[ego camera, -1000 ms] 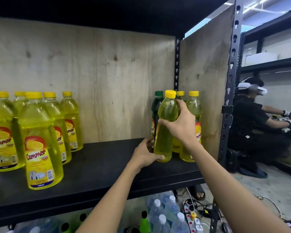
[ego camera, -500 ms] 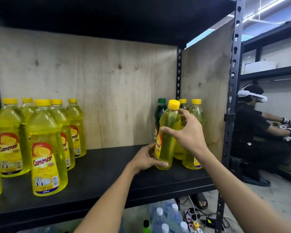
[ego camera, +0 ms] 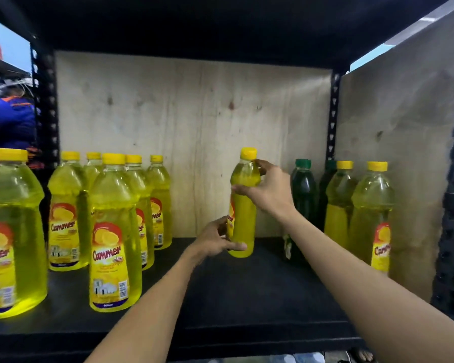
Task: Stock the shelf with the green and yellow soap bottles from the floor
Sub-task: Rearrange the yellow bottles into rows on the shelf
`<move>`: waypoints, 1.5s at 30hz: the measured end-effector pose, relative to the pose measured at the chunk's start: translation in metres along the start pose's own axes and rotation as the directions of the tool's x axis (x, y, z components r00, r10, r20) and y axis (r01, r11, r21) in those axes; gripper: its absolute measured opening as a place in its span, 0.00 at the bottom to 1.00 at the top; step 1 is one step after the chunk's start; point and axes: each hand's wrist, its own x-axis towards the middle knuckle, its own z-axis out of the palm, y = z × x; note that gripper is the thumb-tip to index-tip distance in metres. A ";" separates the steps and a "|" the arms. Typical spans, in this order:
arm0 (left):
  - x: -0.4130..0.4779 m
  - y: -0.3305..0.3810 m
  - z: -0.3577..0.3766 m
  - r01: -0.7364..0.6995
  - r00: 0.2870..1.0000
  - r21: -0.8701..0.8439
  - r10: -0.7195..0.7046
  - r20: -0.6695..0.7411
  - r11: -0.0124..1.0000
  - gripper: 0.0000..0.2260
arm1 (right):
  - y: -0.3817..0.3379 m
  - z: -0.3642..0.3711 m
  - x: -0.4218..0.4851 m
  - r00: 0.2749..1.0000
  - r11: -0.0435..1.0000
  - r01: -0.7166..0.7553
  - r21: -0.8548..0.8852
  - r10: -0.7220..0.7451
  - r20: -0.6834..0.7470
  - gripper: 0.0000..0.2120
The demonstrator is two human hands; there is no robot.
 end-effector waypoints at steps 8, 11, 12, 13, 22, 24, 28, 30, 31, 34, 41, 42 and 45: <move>0.026 -0.045 -0.037 0.047 0.992 -0.033 -0.050 -0.116 0.998 0.47 | 0.018 0.088 0.040 0.994 0.995 -0.100 0.015 0.099 0.052 0.37; 0.030 -0.055 -0.043 0.045 0.988 -0.076 -0.056 -0.143 0.996 0.47 | 0.022 0.104 0.045 0.991 0.993 -0.113 0.034 0.110 0.081 0.36; 0.031 -0.057 -0.043 0.045 0.987 -0.077 -0.056 -0.153 0.996 0.47 | 0.023 0.108 0.045 0.990 0.992 -0.116 0.045 0.112 0.085 0.36; 0.032 -0.058 -0.043 0.044 0.986 -0.077 -0.056 -0.158 0.996 0.46 | 0.023 0.112 0.046 0.989 0.991 -0.124 0.055 0.119 0.085 0.36; 0.031 -0.059 -0.043 0.098 0.988 0.042 -0.093 -0.120 0.994 0.43 | 0.027 0.132 0.065 0.950 0.967 -0.250 0.042 0.237 0.203 0.38; 0.031 -0.058 -0.042 0.103 0.987 0.058 -0.095 -0.130 0.993 0.43 | 0.025 0.135 0.065 0.951 0.969 -0.247 0.032 0.236 0.200 0.38; 0.031 -0.056 -0.041 0.125 0.979 0.038 -0.117 -0.167 0.991 0.45 | 0.030 0.130 0.066 0.936 0.954 -0.287 0.081 0.262 0.237 0.40; 0.031 -0.054 -0.037 0.135 0.969 0.044 -0.122 -0.213 0.990 0.46 | 0.033 0.127 0.068 0.925 0.951 -0.293 0.096 0.256 0.282 0.39; 0.031 -0.053 -0.034 0.138 0.962 0.048 -0.123 -0.245 0.989 0.46 | 0.034 0.126 0.069 0.915 0.948 -0.297 0.112 0.249 0.317 0.38; 0.033 -0.052 -0.026 0.155 0.930 0.082 -0.118 -0.348 0.985 0.45 | 0.035 0.125 0.071 0.877 0.911 -0.348 0.221 0.234 0.420 0.33; 0.033 -0.056 -0.028 0.124 0.925 -0.120 -0.158 -0.345 0.985 0.35 | 0.033 0.132 0.068 0.913 0.928 -0.327 0.177 0.261 0.315 0.39; 0.034 -0.057 -0.029 0.133 0.925 -0.146 -0.176 -0.336 0.980 0.35 | 0.032 0.133 0.068 0.932 0.940 -0.305 0.151 0.262 0.251 0.39; 0.035 -0.057 -0.029 0.138 0.900 -0.127 -0.178 -0.398 0.982 0.39 | 0.033 0.135 0.070 0.923 0.927 -0.329 0.182 0.275 0.269 0.38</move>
